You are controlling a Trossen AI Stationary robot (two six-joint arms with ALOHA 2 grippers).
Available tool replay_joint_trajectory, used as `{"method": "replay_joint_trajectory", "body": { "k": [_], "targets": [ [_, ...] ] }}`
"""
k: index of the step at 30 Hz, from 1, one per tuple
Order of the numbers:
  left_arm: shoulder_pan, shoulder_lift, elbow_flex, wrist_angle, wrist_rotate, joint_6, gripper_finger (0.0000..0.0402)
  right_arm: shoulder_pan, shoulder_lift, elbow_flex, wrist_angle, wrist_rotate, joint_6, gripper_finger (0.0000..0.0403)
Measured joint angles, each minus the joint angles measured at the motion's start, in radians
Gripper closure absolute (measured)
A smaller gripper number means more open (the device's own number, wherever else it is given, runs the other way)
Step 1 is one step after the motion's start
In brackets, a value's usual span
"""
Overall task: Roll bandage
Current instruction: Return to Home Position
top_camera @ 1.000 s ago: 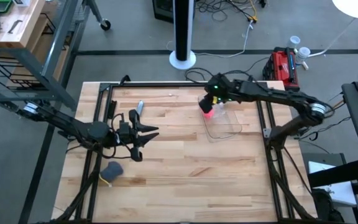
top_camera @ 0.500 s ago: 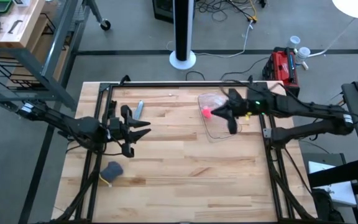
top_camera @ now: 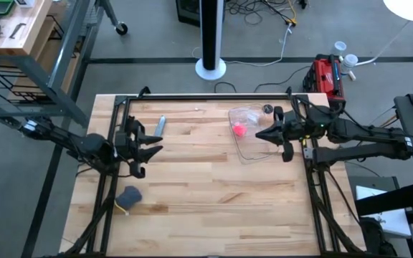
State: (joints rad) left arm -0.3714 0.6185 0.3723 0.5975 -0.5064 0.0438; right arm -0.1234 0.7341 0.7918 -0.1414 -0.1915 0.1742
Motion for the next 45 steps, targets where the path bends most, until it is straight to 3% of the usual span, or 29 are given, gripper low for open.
{"method": "replay_joint_trajectory", "body": {
  "k": [21,31,45],
  "targets": [
    [0.003,-0.217,-0.168,0.003,0.019,-0.002,0.0268,0.0,-0.056,-0.052,0.029,0.0,-0.07,0.0403],
    [0.003,-0.307,-0.224,-0.041,0.019,0.011,0.0252,-0.001,-0.2,-0.222,0.184,-0.001,-0.039,0.0403],
    [0.003,-0.512,-0.36,-0.087,0.01,0.023,0.0247,-0.001,-0.462,-0.426,0.19,0.009,-0.008,0.0403]
  ]
}}
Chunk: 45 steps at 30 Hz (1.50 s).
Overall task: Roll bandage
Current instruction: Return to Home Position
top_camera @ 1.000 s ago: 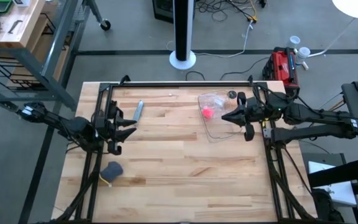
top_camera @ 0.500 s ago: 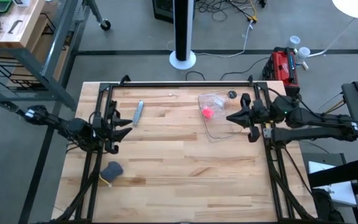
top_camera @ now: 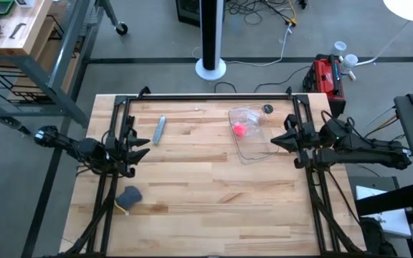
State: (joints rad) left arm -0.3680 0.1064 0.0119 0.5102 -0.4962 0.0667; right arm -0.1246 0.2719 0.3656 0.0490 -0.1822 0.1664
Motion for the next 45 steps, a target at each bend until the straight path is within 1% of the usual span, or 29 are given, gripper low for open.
{"method": "replay_joint_trajectory", "body": {
  "k": [2,5,7,9,11,14,17,18,21,26,28,31,35,40,42,45],
  "targets": [
    [0.001,-0.018,0.001,-0.029,-0.018,-0.005,0.0245,0.0,-0.04,-0.042,0.033,0.0,0.009,0.0403],
    [0.002,-0.038,-0.001,-0.045,-0.019,0.01,0.024,0.0,-0.1,-0.108,0.069,0.0,0.015,0.0403],
    [0.002,-0.049,-0.001,-0.095,-0.028,0.006,0.0238,0.0,-0.139,-0.156,0.071,0.004,0.016,0.0403],
    [0.002,-0.051,-0.001,-0.134,-0.053,-0.002,0.0235,0.0,-0.173,-0.209,0.08,0.007,0.012,0.0403],
    [0.002,-0.053,-0.001,-0.182,-0.08,0.001,0.0233,0.0,-0.203,-0.262,0.102,0.007,-0.039,0.0403],
    [0.002,-0.052,-0.001,-0.275,-0.169,-0.02,0.023,0.0,-0.242,-0.345,0.124,0.0,-0.108,0.0403],
    [0.002,-0.051,-0.001,-0.317,-0.265,-0.051,0.0231,-0.003,-0.269,-0.35,0.089,0.007,-0.124,0.0403],
    [0.002,-0.053,-0.002,-0.324,-0.277,-0.054,0.0232,-0.003,-0.272,-0.35,0.089,0.007,-0.137,0.0403],
    [0.002,-0.049,-0.002,-0.327,-0.279,-0.051,0.0235,-0.002,-0.269,-0.351,0.076,0.01,-0.18,0.0403],
    [0.002,-0.043,-0.002,-0.317,-0.28,-0.043,0.0231,-0.002,-0.26,-0.352,0.057,0.01,-0.191,0.0403],
    [0.002,-0.049,-0.002,-0.309,-0.27,-0.033,0.0228,-0.002,-0.261,-0.352,0.064,0.01,-0.209,0.0403],
    [0.002,-0.053,-0.002,-0.309,-0.223,-0.022,0.0225,-0.002,-0.258,-0.352,0.057,0.01,-0.22,0.0403],
    [0.002,-0.038,-0.003,-0.356,-0.219,-0.023,0.0227,-0.003,-0.256,-0.353,0.044,0.01,-0.22,0.0403],
    [0.002,-0.019,-0.003,-0.328,-0.213,-0.033,0.0237,-0.002,-0.256,-0.352,0.008,0.01,-0.22,0.0403],
    [0.002,-0.018,-0.003,-0.341,-0.156,-0.064,0.0241,-0.002,-0.256,-0.352,0.0,0.01,-0.22,0.0403],
    [0.002,-0.019,-0.003,-0.379,0.029,-0.152,0.0248,-0.002,-0.256,-0.353,-0.01,0.014,-0.223,0.0403]
  ]
}}
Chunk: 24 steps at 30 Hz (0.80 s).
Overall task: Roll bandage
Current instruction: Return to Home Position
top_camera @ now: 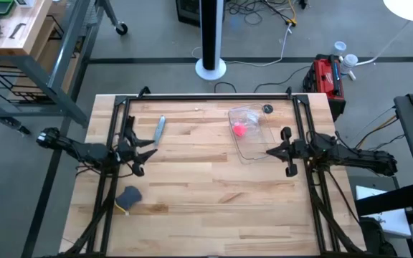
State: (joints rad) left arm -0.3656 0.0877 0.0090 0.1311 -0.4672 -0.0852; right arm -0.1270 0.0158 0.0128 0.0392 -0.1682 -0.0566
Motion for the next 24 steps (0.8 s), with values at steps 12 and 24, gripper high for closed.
{"method": "replay_joint_trajectory", "body": {
  "k": [12,24],
  "targets": [
    [0.0,0.056,0.006,-0.022,0.137,0.06,0.0268,0.0,0.0,0.0,-0.003,0.013,0.003,0.0403],
    [0.0,0.15,0.008,-0.019,0.136,0.061,0.0257,0.0,0.0,0.0,-0.004,0.012,0.003,0.0403]
  ]
}}
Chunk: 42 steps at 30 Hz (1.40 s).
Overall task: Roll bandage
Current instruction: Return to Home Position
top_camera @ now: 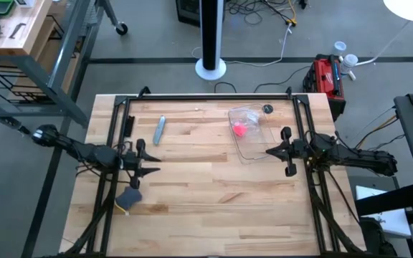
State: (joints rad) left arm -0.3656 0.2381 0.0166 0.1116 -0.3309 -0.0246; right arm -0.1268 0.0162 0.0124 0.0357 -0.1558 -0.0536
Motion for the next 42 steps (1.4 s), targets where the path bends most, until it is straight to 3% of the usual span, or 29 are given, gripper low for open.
{"method": "replay_joint_trajectory", "body": {
  "k": [23,42],
  "targets": [
    [0.0,0.137,0.002,0.0,0.0,0.0,0.0221,0.0,0.0,0.0,-0.001,0.0,0.0,0.0403],
    [0.0,0.205,0.003,0.0,-0.001,0.0,0.0257,0.0,0.0,0.0,-0.001,0.0,0.0,0.0403]
  ]
}}
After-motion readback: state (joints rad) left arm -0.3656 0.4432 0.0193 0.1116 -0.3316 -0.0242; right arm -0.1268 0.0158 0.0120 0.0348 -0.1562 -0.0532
